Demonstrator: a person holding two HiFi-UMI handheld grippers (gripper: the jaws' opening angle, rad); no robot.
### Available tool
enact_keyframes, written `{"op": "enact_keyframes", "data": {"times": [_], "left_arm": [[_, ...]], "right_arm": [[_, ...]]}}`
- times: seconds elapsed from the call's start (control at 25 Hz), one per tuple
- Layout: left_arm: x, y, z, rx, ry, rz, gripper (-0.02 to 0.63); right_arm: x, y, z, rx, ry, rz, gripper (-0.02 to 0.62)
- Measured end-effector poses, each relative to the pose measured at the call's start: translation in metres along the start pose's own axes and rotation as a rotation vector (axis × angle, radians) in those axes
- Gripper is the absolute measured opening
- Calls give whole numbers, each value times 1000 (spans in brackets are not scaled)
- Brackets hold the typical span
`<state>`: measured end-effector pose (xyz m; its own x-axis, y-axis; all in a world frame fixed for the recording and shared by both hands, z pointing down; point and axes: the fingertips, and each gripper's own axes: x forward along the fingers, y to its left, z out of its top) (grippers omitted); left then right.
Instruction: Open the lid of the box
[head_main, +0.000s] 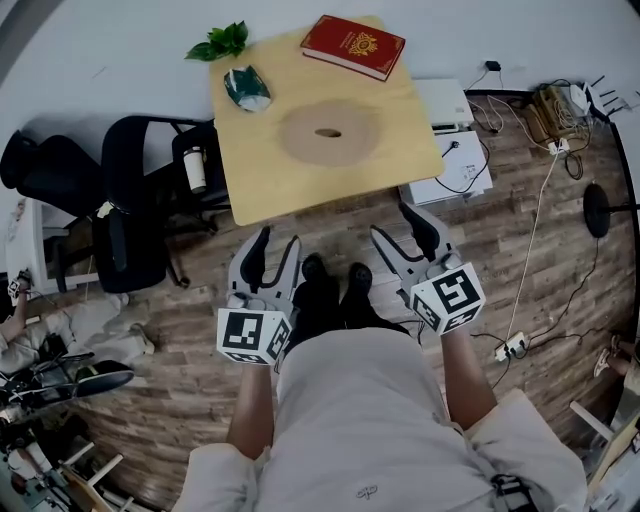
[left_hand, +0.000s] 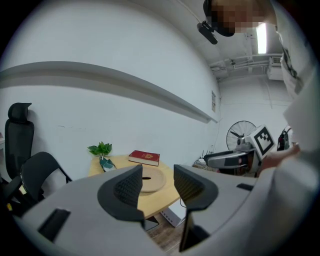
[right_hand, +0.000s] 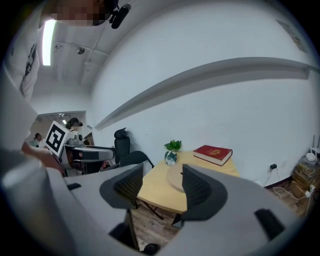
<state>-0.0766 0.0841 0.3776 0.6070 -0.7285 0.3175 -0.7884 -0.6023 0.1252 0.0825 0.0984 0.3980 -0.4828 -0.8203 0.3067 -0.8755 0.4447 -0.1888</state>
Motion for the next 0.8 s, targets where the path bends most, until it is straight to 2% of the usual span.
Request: {"op": "enact_keyframes", "data": {"times": [0.44,0.8], "left_arm": [[7,22,6,-5,4,2,173],[31,56,7,-15,26,-21,173]], "right_arm": [[23,10,5,-18,31,19,230],[67,2,14,-28,51,0,230]]}}
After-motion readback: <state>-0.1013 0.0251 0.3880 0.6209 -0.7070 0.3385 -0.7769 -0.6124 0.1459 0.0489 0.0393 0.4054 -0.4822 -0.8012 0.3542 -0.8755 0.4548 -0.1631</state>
